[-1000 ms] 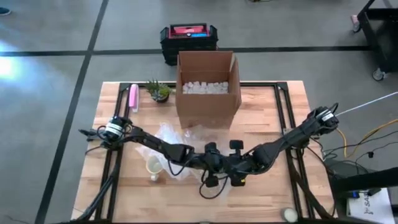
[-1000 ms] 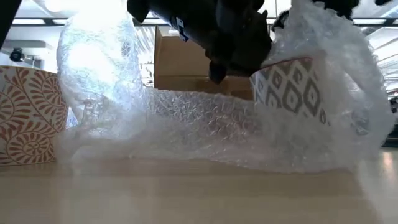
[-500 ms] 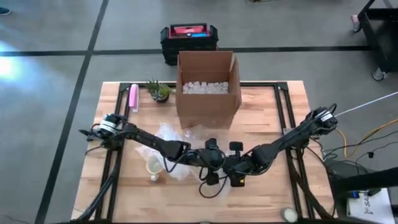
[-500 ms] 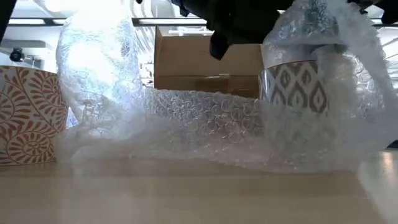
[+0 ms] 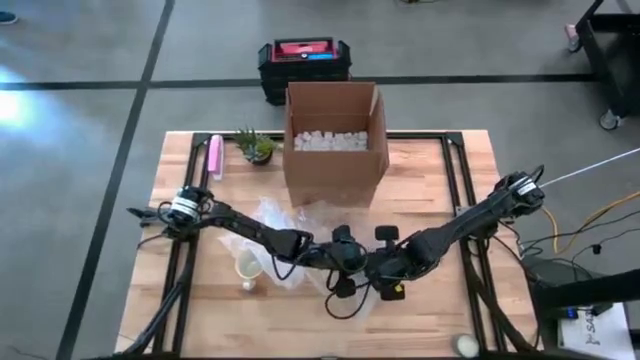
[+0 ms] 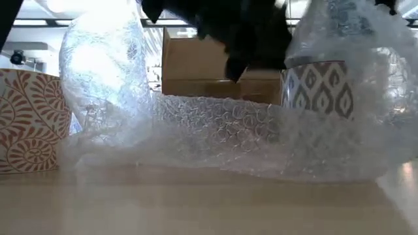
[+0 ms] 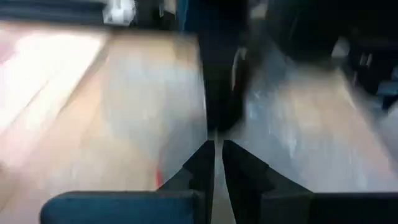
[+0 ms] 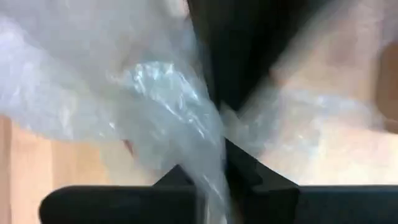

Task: Wrap mug
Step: Wrap the gray patterned mug using the right bubble wrap

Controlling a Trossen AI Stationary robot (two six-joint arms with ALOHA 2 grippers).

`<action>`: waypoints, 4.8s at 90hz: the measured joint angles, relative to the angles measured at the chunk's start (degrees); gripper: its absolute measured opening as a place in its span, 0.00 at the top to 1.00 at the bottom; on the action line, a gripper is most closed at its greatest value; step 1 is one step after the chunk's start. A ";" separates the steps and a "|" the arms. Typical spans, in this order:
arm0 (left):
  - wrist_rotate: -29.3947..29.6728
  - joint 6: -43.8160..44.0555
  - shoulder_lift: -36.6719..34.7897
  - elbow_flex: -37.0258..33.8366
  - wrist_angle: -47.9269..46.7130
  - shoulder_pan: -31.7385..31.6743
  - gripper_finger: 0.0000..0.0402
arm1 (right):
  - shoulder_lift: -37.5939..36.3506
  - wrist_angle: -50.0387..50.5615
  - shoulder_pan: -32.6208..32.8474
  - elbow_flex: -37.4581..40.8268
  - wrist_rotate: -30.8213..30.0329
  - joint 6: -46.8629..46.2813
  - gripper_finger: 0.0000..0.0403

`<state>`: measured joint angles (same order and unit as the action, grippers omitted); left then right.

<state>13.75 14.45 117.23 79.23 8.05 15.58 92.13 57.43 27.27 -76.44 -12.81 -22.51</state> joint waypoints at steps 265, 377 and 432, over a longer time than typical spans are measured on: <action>-3.56 1.67 -3.85 -1.09 -4.42 -0.39 0.95 | -0.97 -1.09 -1.77 -1.00 0.70 5.07 0.98; -3.77 1.50 -3.98 -1.04 -4.51 -0.38 0.95 | -1.88 -8.23 -2.67 2.95 -0.65 6.11 0.98; -3.75 1.57 -3.98 -1.04 -4.98 -0.42 0.95 | -0.28 -7.25 -2.89 6.83 -6.26 4.44 0.98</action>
<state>10.00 16.02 113.25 78.19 3.07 15.16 91.85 50.18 24.38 -69.62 -19.06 -18.07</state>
